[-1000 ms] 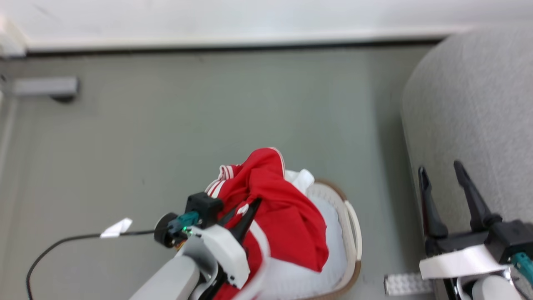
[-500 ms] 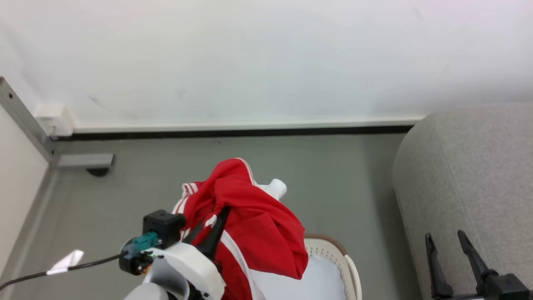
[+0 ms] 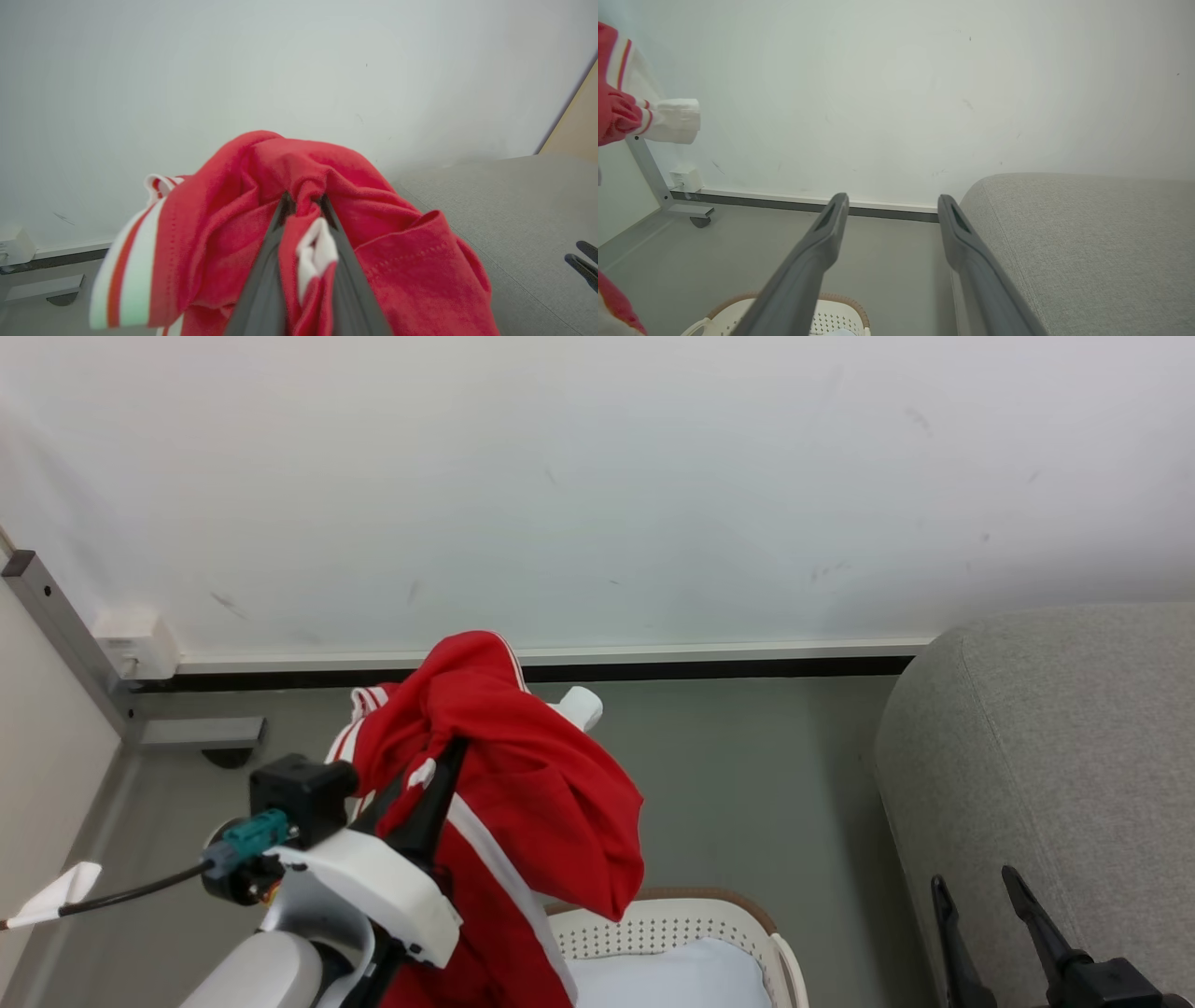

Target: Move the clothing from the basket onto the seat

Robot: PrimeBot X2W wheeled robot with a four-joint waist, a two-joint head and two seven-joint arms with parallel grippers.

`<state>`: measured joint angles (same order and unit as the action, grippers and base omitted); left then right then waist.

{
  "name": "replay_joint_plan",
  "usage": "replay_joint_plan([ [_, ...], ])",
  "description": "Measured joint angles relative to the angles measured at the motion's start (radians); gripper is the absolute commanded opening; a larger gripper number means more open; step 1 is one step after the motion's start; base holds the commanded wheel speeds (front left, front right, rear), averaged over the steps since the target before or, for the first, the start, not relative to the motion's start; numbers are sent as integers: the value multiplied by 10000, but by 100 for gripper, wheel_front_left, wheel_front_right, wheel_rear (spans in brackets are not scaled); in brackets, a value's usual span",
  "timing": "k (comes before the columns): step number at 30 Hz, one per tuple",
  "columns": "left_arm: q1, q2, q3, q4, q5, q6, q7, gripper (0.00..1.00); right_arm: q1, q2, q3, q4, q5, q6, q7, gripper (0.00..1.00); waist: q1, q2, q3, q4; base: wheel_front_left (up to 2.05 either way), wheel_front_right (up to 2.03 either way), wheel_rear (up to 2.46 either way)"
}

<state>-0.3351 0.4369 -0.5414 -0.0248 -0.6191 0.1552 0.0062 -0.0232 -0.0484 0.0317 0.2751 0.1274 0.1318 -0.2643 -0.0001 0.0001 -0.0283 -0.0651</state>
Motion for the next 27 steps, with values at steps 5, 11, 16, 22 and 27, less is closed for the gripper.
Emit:
replay_joint_plan([
  [5,-144,52,67,-140,0,90,84,0,-11,0,31,10,-42,0,0,100,1,-1,1,44,0,0,0],
  [11,-245,61,63,-163,0,123,102,0,-200,-2,364,-159,-105,0,0,100,1,0,64,-18,0,0,0],
  [16,-254,90,-23,-203,0,117,138,0,-574,-2,1001,-598,-130,0,0,100,2,-1,126,-129,0,0,0],
  [22,-273,104,-180,-334,27,113,201,0,-1432,-334,2591,-1386,128,0,-2,100,2,-1,118,-276,0,0,0],
  [27,-333,42,-337,-424,86,113,278,0,-2310,-1338,4383,-1716,1220,0,474,100,2,-1,47,-331,0,0,0],
])
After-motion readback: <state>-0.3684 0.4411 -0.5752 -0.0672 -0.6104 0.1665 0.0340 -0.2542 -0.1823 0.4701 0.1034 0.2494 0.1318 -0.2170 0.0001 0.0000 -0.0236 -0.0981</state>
